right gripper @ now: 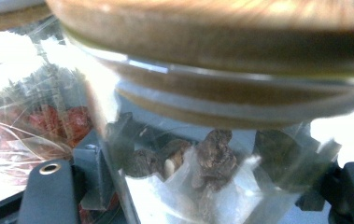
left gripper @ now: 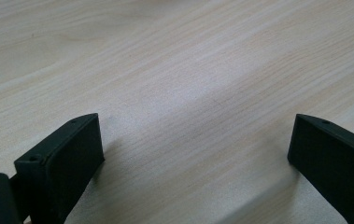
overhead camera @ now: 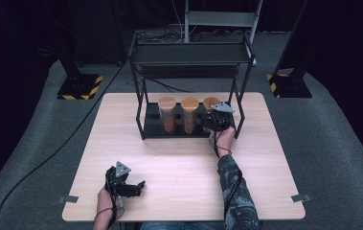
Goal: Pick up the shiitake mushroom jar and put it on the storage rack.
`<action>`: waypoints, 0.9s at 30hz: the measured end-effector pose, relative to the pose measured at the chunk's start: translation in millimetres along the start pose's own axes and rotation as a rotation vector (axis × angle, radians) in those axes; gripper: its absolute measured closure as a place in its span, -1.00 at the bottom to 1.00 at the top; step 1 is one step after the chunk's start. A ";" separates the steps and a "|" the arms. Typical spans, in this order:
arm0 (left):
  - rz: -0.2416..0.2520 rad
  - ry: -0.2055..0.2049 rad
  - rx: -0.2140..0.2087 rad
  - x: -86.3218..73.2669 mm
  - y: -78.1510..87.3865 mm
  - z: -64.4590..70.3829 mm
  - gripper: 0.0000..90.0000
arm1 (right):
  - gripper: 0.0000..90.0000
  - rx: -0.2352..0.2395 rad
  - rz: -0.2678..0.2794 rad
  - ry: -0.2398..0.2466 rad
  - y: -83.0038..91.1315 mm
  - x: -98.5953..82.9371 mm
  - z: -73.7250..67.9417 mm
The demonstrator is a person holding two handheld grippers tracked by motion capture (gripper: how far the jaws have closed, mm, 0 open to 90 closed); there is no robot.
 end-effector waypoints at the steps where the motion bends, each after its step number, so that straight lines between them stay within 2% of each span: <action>1: 0.000 0.000 0.000 0.0 0.0 0.0 -0.94 | -0.45 -0.001 -0.002 0.000 0.0 0.3 0.0; 27: 0.000 0.001 0.000 0.0 0.0 0.0 -0.94 | -0.45 0.008 -0.026 0.001 0.5 2.5 3.4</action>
Point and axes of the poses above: each handheld gripper's, and its own axes: y roughly backward along the jaws, x roughly out of its top, z roughly to its right, the point moved 1 cm from there along -y, roughly forward along the jaws, and after that the axes turned 5 degrees about -z, right-handed, at the moved point
